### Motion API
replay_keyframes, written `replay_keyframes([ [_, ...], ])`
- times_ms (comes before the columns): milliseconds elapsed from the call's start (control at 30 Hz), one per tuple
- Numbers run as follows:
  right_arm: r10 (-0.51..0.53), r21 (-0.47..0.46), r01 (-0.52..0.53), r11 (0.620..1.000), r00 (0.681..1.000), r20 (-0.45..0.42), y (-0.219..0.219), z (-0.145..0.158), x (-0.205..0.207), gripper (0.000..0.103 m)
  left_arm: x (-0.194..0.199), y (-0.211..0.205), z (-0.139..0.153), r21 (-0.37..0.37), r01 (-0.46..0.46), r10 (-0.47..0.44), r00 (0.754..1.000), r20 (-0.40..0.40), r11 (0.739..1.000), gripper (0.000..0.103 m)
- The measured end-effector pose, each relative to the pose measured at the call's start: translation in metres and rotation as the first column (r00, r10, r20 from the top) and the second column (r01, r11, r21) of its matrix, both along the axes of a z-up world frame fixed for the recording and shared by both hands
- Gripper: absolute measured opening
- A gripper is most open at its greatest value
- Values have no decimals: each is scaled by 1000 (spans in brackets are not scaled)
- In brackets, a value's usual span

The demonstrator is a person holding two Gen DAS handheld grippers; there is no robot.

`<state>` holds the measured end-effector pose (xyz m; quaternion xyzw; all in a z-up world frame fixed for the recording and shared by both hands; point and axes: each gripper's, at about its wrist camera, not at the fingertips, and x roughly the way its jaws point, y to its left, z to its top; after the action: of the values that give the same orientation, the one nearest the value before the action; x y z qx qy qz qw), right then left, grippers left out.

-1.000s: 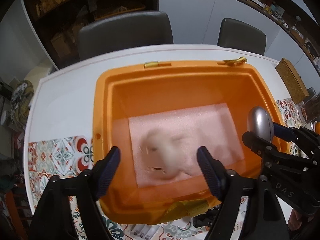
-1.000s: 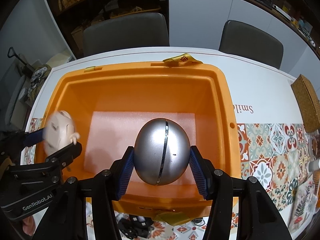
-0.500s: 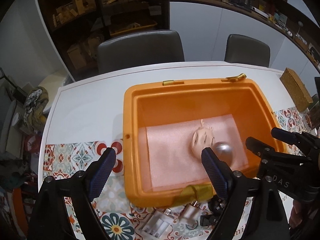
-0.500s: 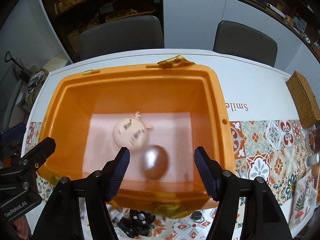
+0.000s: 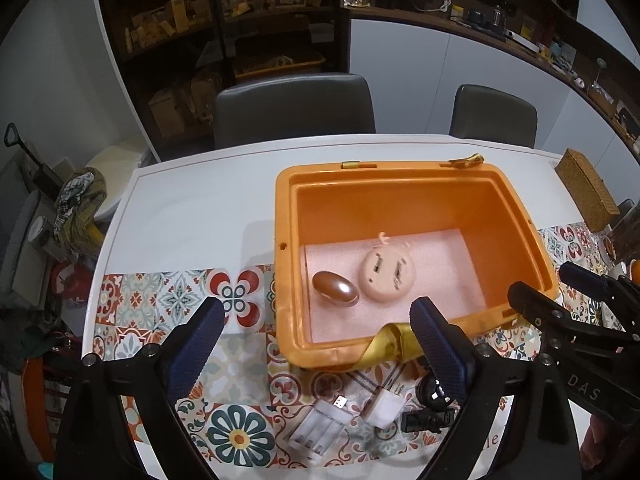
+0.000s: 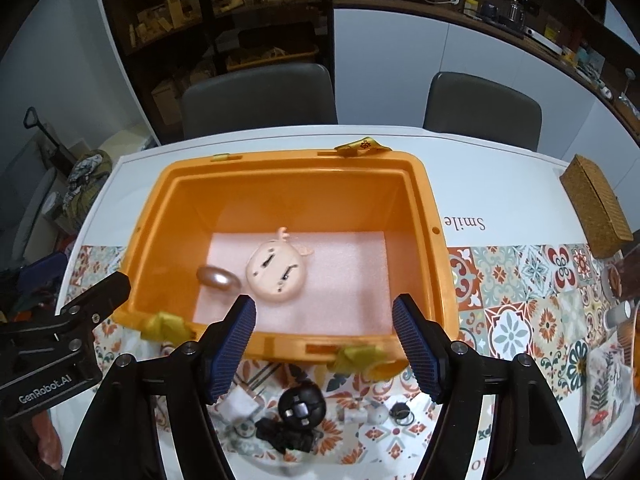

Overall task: Organize rigid objects
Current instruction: 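Withdraw both tools and move toward the black gadget and white adapter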

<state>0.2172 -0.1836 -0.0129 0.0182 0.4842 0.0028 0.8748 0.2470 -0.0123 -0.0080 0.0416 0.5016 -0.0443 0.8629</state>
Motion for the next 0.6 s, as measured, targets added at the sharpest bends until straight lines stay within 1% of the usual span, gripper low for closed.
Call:
replay_keyframes([
  [167,-10,7,10,1000,999,32,0,9,-17,75,-12,5,9,-1,-7,7,1000,23,1000,99],
  [267,-14,21,13,1000,999,51,1,14,-28,79,-20,10,12,-14,-19,19,999,25,1000,99],
  [367,-17,31,15,999,998,68,2,16,-38,79,-27,13,14,-26,-24,25,999,29,999,99],
  [600,-9,49,5,999,996,92,6,16,-58,83,-50,23,16,-9,-53,54,997,53,999,99],
])
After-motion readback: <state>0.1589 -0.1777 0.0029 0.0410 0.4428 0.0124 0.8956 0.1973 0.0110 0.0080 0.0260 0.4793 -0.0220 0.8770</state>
